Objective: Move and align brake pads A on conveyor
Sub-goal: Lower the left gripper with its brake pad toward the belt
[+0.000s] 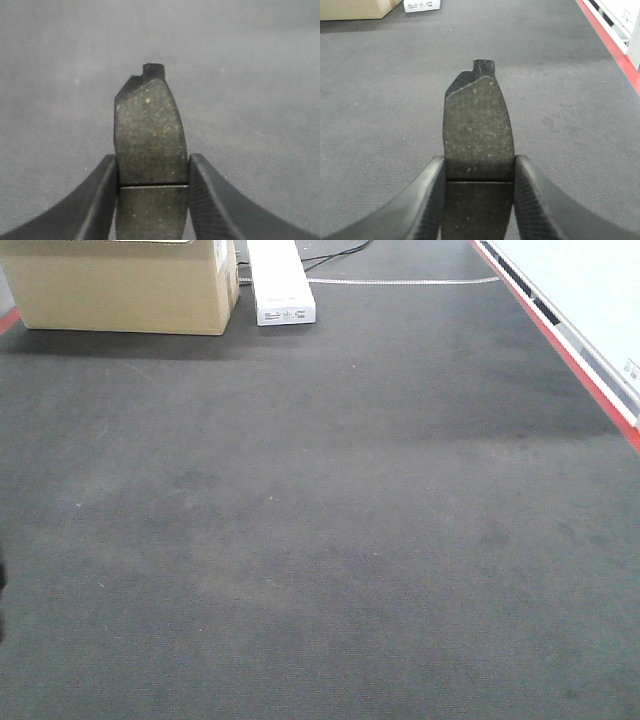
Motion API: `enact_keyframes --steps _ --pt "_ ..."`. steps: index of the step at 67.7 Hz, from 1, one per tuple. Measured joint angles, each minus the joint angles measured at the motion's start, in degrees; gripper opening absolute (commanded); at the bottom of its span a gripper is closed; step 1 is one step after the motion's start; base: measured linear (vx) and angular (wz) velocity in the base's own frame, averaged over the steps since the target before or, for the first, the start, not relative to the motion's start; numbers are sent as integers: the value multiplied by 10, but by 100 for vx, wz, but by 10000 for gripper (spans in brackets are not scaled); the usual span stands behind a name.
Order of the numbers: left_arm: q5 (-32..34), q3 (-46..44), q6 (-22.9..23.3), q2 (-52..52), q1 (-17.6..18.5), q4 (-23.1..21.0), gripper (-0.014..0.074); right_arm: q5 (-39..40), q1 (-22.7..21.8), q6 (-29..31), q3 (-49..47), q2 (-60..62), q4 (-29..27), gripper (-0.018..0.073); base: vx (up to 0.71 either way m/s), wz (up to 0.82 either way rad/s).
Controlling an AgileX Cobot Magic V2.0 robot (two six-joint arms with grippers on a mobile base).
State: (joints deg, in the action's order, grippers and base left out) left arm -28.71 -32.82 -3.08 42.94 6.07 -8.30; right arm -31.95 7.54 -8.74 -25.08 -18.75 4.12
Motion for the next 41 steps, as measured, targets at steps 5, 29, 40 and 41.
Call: enact_keyframes --steps 5,29,40,41 --pt "-6 -37 18 68 0 0 7 0 0 0 0 0 0 -7 0 0" --pt "-17 -155 56 360 0 1 31 0 0 0 0 0 0 -7 0 0" --pt "-22 -190 56 453 0 1 56 0 0 0 0 0 0 -7 0 0" --pt "-23 -193 56 460 0 1 62 0 0 0 0 0 0 -7 0 0"
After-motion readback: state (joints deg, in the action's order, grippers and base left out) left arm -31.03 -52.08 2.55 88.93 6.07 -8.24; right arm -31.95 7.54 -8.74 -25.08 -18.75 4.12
